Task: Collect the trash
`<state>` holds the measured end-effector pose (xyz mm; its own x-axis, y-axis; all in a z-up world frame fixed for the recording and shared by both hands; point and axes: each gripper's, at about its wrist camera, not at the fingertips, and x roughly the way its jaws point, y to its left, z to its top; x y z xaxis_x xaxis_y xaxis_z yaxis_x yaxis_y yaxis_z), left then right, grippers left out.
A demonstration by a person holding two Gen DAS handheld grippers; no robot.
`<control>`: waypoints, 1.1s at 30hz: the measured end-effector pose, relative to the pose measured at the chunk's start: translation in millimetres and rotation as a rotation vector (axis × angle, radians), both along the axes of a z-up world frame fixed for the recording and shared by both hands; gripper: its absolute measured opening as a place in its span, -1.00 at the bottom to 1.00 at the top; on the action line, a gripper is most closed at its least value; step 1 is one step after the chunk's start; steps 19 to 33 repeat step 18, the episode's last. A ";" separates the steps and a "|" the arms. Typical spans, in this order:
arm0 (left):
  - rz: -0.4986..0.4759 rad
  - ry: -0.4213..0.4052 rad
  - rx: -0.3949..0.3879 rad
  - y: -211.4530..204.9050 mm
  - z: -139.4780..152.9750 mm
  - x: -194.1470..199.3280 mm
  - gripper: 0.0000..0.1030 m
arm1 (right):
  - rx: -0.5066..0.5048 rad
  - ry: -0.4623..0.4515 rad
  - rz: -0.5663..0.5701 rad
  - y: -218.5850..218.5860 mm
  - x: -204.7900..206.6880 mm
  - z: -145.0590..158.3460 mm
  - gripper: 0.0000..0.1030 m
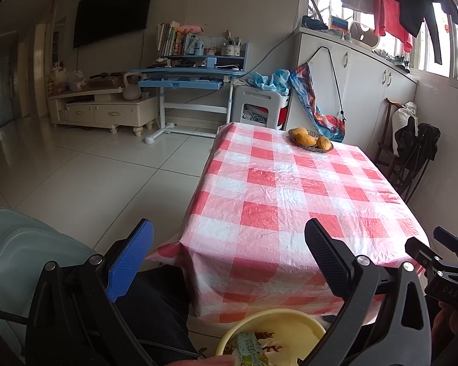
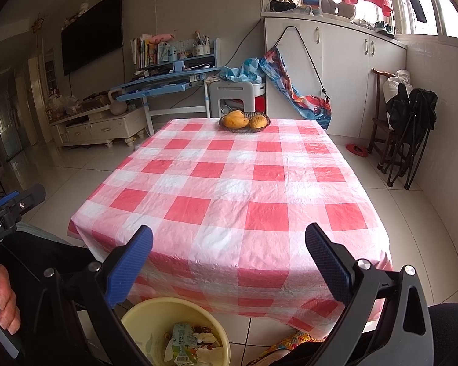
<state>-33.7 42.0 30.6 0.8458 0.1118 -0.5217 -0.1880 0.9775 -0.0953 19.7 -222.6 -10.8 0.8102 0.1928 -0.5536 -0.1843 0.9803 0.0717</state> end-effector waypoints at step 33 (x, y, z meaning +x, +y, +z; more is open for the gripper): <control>-0.072 0.056 0.038 -13.8 -8.0 5.2 0.86 | -0.005 0.014 0.006 2.0 1.6 -2.0 0.85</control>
